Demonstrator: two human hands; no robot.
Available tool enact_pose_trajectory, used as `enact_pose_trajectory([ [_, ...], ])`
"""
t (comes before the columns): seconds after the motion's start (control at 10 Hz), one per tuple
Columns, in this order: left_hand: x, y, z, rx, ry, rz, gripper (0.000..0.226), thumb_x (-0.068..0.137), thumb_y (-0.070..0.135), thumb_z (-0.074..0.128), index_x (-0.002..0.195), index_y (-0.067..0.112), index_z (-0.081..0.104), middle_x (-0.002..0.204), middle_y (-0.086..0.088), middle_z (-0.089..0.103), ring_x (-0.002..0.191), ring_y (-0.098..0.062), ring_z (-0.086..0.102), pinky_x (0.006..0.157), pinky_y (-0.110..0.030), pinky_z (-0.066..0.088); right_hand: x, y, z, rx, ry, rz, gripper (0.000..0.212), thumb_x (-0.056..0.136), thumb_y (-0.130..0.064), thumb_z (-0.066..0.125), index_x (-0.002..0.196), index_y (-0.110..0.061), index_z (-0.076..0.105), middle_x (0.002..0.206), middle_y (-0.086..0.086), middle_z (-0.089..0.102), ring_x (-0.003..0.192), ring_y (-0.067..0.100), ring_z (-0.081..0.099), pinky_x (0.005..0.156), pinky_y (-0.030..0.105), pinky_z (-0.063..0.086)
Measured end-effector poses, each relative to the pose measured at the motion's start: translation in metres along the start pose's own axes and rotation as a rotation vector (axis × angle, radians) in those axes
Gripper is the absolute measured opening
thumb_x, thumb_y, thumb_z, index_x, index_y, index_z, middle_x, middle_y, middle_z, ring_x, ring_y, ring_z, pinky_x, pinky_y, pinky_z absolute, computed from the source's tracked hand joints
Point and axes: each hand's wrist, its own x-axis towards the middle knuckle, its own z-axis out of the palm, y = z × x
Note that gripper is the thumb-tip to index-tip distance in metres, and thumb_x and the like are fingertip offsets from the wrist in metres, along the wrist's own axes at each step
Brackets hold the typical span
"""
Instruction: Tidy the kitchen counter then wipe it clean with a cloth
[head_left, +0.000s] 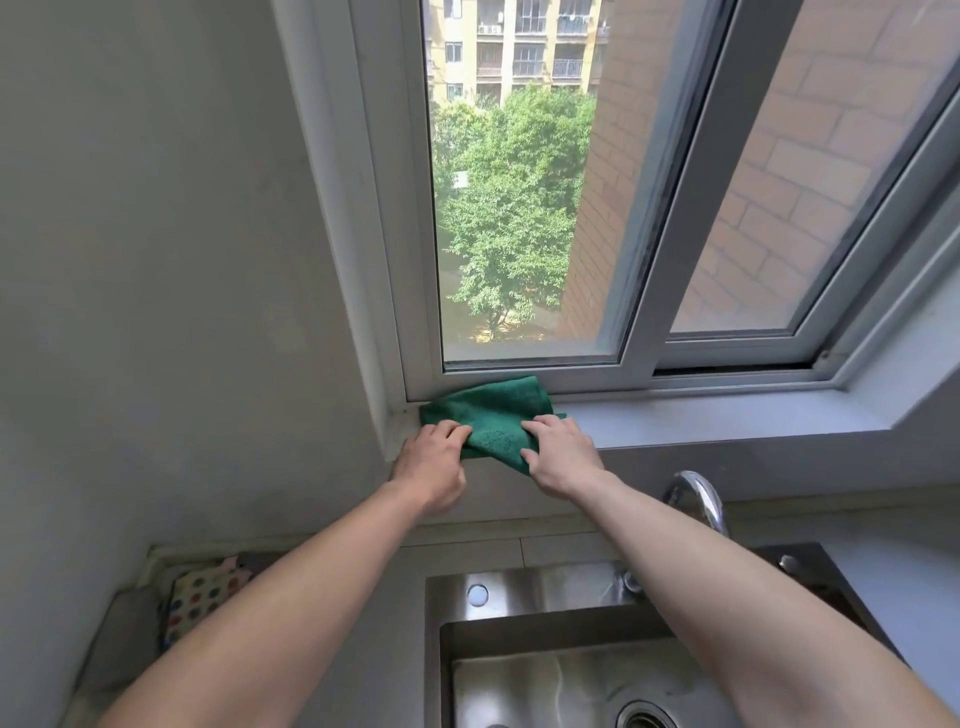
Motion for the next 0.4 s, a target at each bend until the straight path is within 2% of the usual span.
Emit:
enact_pose_trajectory([
  [0.1,-0.008,0.002,-0.007,0.029,0.017,0.004,0.069,0.090,0.018,0.047,0.156,0.023,0.031,0.163,-0.001,0.028,0.150,-0.025,0.023,0.123,-0.041,0.023,-0.007,-0.005,-0.008,0.005,-0.020,-0.006,0.057,0.100,-0.038,0.054,0.154,-0.028,0.037,0.160,-0.005,0.034,0.144,0.024,0.032,0.115,0.044,0.031],
  [0.2,-0.026,0.006,-0.017,0.022,0.049,0.011,0.076,0.086,0.015,0.050,0.159,0.022,0.026,0.167,-0.003,0.018,0.154,-0.027,0.012,0.127,-0.040,0.012,-0.024,-0.007,-0.012,0.065,0.047,-0.035,0.058,0.099,-0.035,0.057,0.154,-0.029,0.038,0.161,-0.006,0.034,0.144,0.022,0.032,0.117,0.043,0.029],
  [0.3,-0.063,0.008,-0.028,-0.044,0.083,0.044,0.076,0.085,0.015,0.052,0.157,0.025,0.030,0.167,0.000,0.018,0.155,-0.025,0.011,0.128,-0.038,0.011,-0.051,-0.012,-0.017,0.162,0.114,-0.055,0.058,0.097,-0.033,0.059,0.152,-0.028,0.042,0.160,-0.006,0.036,0.144,0.021,0.033,0.121,0.040,0.027],
  [0.4,-0.107,0.003,-0.033,-0.178,0.071,0.083,0.074,0.087,0.018,0.055,0.156,0.032,0.031,0.166,0.007,0.019,0.154,-0.018,0.013,0.127,-0.040,0.016,-0.086,-0.018,-0.019,0.377,0.209,-0.038,0.056,0.094,-0.029,0.063,0.148,-0.028,0.048,0.157,-0.008,0.040,0.143,0.018,0.035,0.121,0.034,0.027],
])
